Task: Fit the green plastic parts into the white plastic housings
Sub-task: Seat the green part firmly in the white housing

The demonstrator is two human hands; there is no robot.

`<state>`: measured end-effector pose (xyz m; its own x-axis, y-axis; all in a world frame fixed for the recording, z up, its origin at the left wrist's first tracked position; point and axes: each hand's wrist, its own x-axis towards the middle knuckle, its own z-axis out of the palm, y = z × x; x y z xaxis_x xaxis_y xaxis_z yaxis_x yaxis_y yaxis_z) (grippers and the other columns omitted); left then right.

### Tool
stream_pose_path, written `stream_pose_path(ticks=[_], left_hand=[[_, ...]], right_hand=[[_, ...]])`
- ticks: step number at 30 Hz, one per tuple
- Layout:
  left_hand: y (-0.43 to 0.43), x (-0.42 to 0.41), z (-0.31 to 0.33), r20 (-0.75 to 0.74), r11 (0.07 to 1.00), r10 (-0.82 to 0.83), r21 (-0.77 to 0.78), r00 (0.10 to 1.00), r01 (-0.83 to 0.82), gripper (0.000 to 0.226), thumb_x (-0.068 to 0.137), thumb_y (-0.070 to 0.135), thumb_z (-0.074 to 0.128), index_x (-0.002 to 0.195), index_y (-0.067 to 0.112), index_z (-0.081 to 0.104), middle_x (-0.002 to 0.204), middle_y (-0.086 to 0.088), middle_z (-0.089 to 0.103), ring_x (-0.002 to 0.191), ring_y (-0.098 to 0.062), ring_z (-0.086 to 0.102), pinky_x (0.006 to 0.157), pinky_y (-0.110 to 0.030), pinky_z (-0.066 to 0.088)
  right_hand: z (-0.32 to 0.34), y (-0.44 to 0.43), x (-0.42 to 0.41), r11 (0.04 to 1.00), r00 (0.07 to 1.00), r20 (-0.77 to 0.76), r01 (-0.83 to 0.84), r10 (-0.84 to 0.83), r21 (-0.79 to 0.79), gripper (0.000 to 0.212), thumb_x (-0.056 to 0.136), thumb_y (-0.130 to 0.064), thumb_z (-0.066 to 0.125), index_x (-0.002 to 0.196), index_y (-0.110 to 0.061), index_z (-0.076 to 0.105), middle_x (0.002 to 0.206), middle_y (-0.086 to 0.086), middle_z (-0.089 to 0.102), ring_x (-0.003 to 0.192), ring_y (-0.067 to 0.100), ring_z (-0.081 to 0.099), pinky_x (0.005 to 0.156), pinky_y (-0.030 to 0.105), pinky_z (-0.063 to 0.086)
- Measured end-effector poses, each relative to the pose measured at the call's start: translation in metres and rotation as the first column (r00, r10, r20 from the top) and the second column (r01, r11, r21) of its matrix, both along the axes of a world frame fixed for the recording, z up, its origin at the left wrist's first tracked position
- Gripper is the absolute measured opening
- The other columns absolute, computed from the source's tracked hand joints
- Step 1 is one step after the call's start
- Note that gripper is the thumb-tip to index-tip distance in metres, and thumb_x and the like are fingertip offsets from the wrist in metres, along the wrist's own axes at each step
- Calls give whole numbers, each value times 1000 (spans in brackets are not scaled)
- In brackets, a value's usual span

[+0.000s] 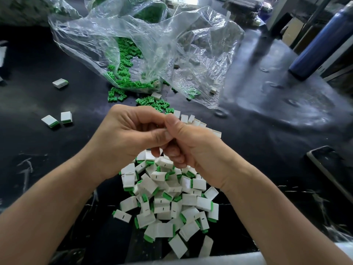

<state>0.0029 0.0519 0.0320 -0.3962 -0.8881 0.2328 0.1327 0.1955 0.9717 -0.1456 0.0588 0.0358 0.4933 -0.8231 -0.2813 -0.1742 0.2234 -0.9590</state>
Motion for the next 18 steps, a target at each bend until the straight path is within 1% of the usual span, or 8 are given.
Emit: stream_pose_path(ticks=[5,9,11,13,14,16,17,18], left_hand=[[1,0,0,-3,1000,-9,6,1000,9,16,67,12,66,80,5,69,62,-6,67,52,-16,62,45,-19,45],[0,2,2,3,1000,-14,18,1000,14,19,66,14,67,80,2,69,63,-14,66,51,-23,62,44,-19,43],[-1,4,4,11,999,-42,26,999,42,19,63,11,71,79,1,69,63,-16,65,51,-25,61,44,-20,42],[-1,5,6,-18,996,-67,57,998,68,22,58,4,74,78,-1,69,66,-13,64,51,-24,62,47,-21,48],[-1,5,6,-29,995,-66,74,997,68,21,58,7,72,78,-1,70,68,-14,63,53,-25,63,49,-24,51],[0,4,5,-4,997,-31,74,1000,31,20,59,12,69,77,2,71,75,-20,61,57,-34,63,53,-39,56],[0,3,4,12,998,-16,63,1000,15,19,61,12,69,77,3,71,77,-24,59,59,-41,61,56,-48,53],[0,3,5,25,998,-12,58,1000,10,17,62,12,69,77,4,72,79,-27,56,60,-46,58,57,-51,52]], right_hand=[[-1,0,0,1000,1000,13,-2,2,5,53,77,-55,34,78,-8,57,85,7,43,54,9,30,51,20,28],[-1,1,0,1000,999,34,-25,25,-2,56,79,-57,31,78,-9,58,83,7,42,55,9,30,53,21,27],[-2,0,0,997,995,80,-63,59,40,60,79,-58,30,87,-6,58,84,8,41,56,10,30,54,24,24],[-1,0,0,990,986,138,-105,92,89,62,78,-57,31,103,-6,54,88,9,41,57,11,30,55,25,21],[-1,-1,0,987,983,147,-122,106,101,64,78,-56,31,109,-4,52,83,8,41,57,11,29,54,25,21],[-1,-3,-2,983,981,155,-135,115,124,75,78,-55,33,119,7,45,67,6,39,55,10,30,51,22,22],[-1,-3,-3,981,980,157,-142,120,134,77,78,-54,33,121,8,43,62,1,40,54,9,30,49,21,23],[0,-3,-4,981,980,154,-144,123,132,75,78,-55,32,119,6,45,60,-1,41,53,9,31,48,20,24]])
